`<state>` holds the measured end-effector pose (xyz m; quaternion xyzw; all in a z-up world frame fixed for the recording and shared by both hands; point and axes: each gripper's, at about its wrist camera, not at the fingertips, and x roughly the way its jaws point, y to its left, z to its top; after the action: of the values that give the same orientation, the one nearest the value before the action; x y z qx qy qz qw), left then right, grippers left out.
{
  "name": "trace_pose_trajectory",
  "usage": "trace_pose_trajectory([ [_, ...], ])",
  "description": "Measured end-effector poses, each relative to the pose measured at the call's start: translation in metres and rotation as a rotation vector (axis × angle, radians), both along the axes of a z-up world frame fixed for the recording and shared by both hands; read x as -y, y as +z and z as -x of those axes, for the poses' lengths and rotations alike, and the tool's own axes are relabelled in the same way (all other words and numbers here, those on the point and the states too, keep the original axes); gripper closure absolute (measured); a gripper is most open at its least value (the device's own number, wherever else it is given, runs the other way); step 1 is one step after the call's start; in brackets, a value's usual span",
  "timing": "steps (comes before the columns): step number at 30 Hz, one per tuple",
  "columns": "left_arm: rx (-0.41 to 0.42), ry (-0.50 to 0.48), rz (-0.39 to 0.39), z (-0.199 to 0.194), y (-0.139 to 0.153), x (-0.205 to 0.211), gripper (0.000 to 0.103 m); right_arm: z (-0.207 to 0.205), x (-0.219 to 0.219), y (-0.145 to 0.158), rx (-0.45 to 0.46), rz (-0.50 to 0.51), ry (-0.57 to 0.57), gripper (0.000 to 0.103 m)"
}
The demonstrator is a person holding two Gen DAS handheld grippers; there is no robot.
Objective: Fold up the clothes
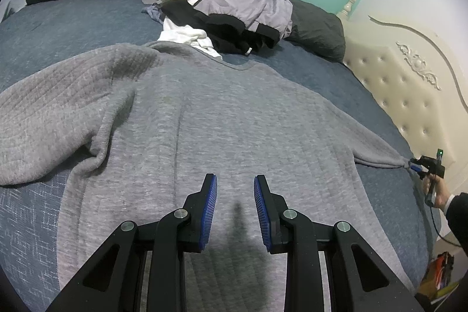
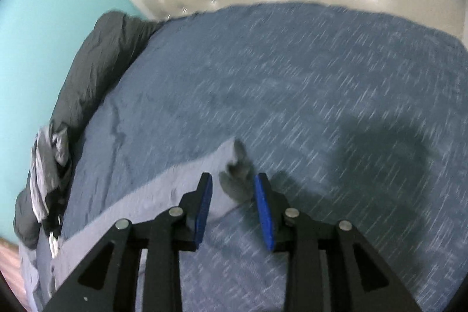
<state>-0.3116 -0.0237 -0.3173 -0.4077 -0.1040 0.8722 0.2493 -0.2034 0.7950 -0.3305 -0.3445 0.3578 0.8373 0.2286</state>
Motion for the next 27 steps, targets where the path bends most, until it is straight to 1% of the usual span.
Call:
trace_pose_trajectory([
  [3,-0.002,-0.001,0.003,-0.001,0.0,-0.001,0.074,0.013,0.005,-0.005,0.047,-0.008,0.019,0.073],
  [4,-0.002,0.0,0.005,0.0,0.0,-0.001,0.074,0.019,0.006,-0.005,0.079,-0.028,0.025,0.081],
  [5,-0.001,0.001,0.007,0.0,0.0,0.0,0.074,0.025,0.008,-0.006,0.123,-0.054,0.036,0.099],
  [6,-0.001,0.003,0.008,0.0,-0.001,0.001,0.074,0.03,0.01,-0.008,0.164,-0.085,0.046,0.1],
  [7,-0.001,0.005,0.009,0.0,-0.001,0.002,0.074,0.033,0.011,-0.008,0.188,-0.113,0.045,0.1],
  [9,0.0,0.007,0.01,0.001,-0.001,0.003,0.074,0.032,0.009,-0.004,0.19,-0.15,0.005,0.101],
  [12,0.0,0.007,0.013,0.001,-0.001,0.004,0.074,0.025,0.0,-0.002,0.191,-0.157,-0.056,0.102],
  [15,-0.004,0.01,0.014,0.001,0.0,0.005,0.074,0.025,0.004,-0.002,0.203,-0.178,-0.049,0.102],
  [20,-0.009,0.016,0.011,0.002,0.003,0.008,0.074,0.027,0.006,-0.006,0.22,-0.162,-0.037,0.101],
  [22,-0.008,0.019,0.006,0.002,0.003,0.011,0.074,0.014,0.005,0.002,0.203,-0.17,-0.074,0.101],
  [25,-0.001,0.025,-0.004,0.003,0.003,0.015,0.074,0.004,0.012,0.013,0.218,-0.202,-0.131,0.099],
  [27,0.001,0.028,-0.011,0.004,0.003,0.018,0.074,0.003,0.031,0.025,0.17,-0.212,-0.12,0.097],
])
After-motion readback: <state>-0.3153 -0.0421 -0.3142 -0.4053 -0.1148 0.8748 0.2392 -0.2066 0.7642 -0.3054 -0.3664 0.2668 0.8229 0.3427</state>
